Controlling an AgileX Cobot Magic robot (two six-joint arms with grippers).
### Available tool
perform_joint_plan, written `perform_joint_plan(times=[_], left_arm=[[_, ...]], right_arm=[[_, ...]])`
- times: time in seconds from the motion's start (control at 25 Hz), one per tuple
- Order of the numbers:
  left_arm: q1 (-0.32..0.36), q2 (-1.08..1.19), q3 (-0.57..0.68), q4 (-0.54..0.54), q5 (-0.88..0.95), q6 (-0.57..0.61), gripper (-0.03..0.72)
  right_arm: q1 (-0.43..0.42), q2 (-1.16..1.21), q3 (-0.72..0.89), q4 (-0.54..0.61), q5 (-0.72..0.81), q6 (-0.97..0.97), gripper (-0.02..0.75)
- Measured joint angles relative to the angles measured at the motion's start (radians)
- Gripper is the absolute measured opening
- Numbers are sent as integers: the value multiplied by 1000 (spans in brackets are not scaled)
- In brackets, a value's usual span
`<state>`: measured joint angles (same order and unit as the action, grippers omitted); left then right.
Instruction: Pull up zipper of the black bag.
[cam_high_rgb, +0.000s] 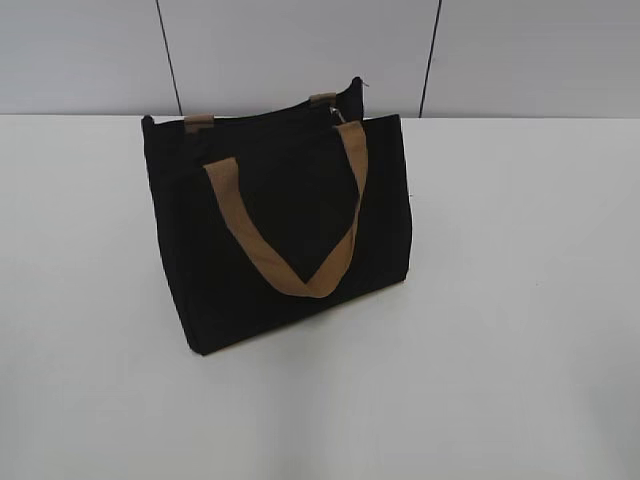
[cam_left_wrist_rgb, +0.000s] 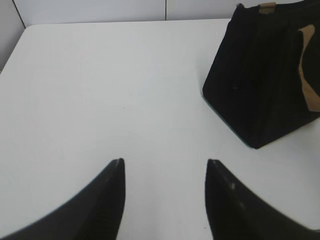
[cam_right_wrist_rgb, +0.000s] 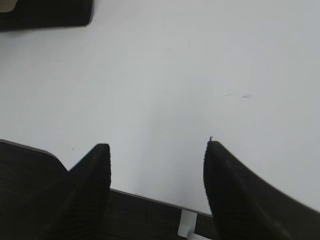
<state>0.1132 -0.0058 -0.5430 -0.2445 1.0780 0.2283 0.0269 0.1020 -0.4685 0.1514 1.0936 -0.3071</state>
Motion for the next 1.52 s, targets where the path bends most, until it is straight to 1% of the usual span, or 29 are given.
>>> perform_joint_plan(times=[0.24,0.44,0.56,1.52], left_arm=[[13,0,0,2,0,3,384],[-39,0,0,2,0,7,384],[-53,0,0,2,0,7,384],[-56,0,0,2,0,7,381]], right_arm=[[0,0,0,1,0,-1,451],[0,0,0,1,0,-1,451],[0,0,0,1,0,-1,451],[1,0,0,1,0,-1,451]])
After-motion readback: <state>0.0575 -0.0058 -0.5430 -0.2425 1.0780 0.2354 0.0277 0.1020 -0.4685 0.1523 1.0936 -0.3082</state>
